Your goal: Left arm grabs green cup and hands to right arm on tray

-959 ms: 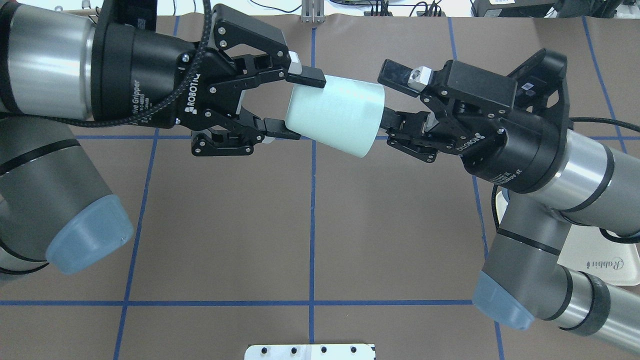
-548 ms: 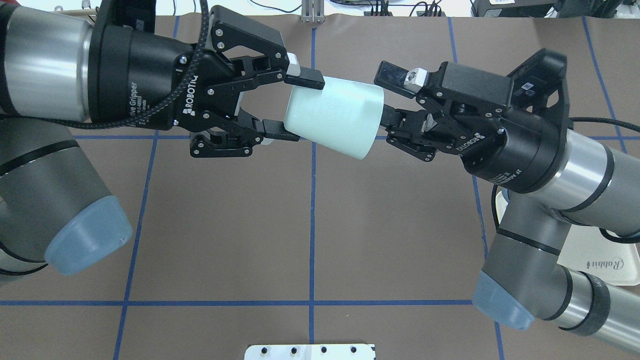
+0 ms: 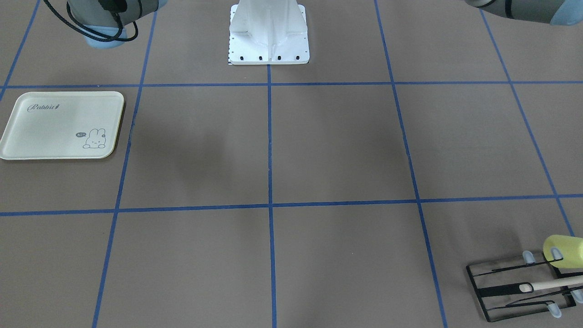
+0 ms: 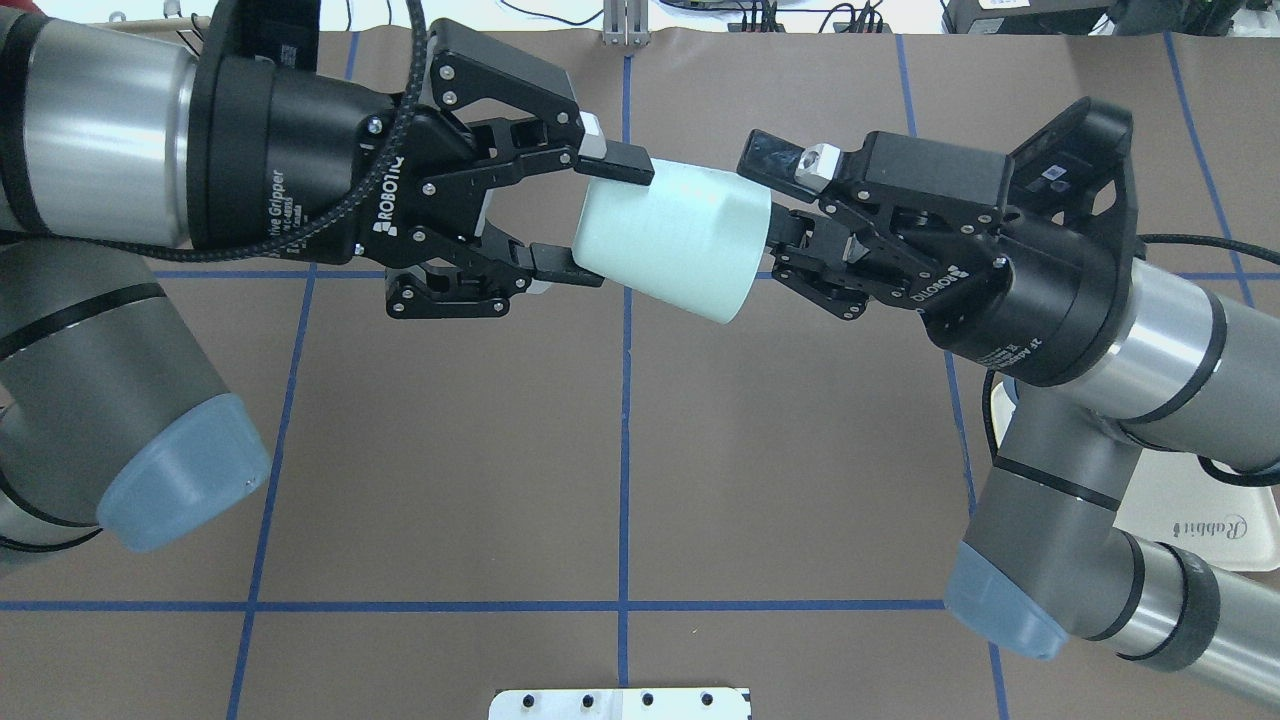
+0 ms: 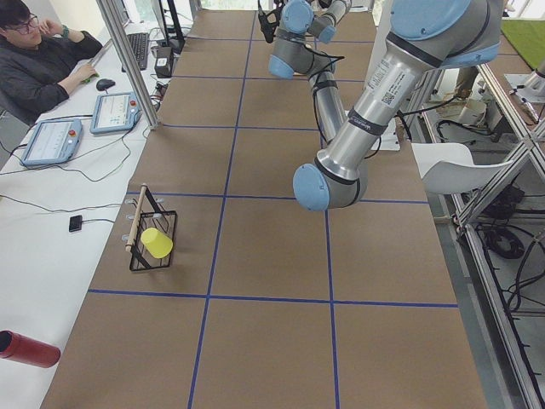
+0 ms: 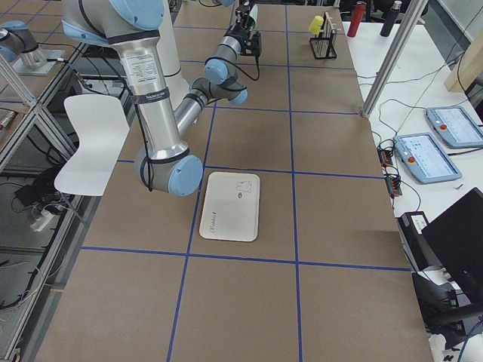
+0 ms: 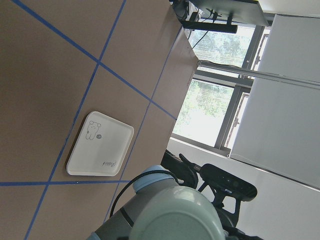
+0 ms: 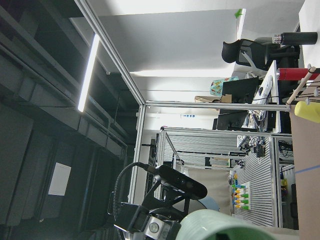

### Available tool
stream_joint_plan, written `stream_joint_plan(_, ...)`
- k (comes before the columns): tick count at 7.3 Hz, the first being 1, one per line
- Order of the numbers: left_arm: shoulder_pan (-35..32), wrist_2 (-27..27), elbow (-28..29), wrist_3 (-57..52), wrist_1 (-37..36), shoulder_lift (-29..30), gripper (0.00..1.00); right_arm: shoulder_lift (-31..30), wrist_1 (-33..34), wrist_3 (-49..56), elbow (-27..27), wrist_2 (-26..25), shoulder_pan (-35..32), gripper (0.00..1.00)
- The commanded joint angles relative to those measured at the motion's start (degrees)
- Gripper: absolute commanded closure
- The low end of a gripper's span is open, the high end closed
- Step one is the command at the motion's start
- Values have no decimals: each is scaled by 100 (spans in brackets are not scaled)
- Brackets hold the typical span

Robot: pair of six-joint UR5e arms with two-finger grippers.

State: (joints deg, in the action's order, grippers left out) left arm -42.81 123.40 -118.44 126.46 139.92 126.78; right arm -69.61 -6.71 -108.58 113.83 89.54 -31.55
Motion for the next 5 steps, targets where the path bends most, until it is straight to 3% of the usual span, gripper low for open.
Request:
stream_joint_plan(1,27,-9,14,-8,-9,22,87,-9,3,30,-1,-7,0,55)
stream_joint_plan(3,45,-9,5,-16,-9,31,87,-9,3,74,-10,-7,9,63)
stream_joint_plan(4,45,-9,5,-25,-9,40,81,-9,3,74,-10,2,17,68)
stream_joint_plan(5,45,-26,14,-86,-17,40,18,-9,3,109,-10,2,17,77)
